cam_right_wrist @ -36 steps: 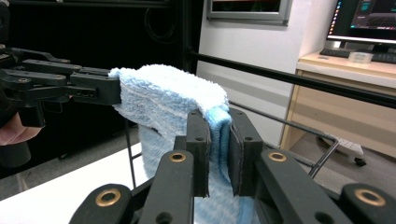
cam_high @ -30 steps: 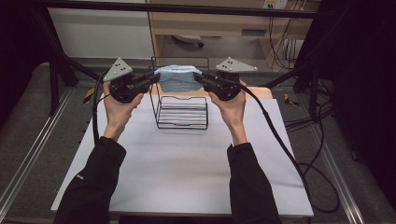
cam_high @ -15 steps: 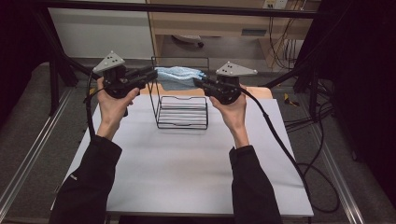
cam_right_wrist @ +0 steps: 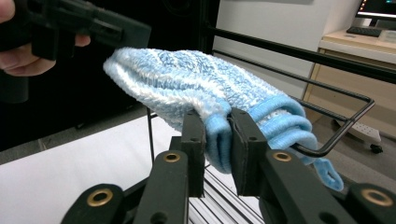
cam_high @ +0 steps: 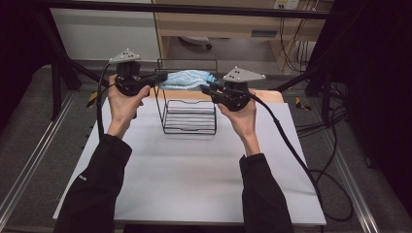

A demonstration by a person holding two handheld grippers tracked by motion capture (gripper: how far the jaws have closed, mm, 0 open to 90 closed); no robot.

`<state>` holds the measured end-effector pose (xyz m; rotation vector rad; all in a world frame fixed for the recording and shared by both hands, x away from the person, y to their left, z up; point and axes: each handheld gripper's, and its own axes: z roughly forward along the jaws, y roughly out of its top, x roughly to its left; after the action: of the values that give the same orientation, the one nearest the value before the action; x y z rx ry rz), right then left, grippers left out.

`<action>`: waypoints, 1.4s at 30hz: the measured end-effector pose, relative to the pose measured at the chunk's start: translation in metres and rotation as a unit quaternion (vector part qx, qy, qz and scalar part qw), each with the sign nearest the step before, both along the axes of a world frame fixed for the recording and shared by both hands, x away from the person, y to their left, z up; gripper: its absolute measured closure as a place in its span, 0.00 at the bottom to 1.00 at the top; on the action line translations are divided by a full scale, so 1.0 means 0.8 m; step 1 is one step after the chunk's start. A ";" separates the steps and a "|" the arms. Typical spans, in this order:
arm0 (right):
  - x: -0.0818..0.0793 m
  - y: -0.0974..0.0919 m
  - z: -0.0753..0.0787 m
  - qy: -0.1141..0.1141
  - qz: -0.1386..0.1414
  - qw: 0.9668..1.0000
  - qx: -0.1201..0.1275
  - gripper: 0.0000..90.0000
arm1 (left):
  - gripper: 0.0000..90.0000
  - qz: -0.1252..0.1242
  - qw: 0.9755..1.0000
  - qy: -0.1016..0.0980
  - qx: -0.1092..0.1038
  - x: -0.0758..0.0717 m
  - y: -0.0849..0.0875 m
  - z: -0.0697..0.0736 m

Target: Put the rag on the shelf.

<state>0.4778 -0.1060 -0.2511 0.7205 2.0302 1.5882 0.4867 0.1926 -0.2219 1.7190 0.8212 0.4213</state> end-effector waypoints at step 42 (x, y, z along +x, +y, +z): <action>0.006 0.003 -0.037 0.056 -0.018 0.998 -0.020 0.98 | 1.00 0.000 0.998 -0.013 0.058 -0.002 -0.010 -0.059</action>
<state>0.4830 -0.1033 -0.2811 0.8423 2.1107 1.5130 0.4852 0.1845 -0.2688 1.8169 0.7922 0.4992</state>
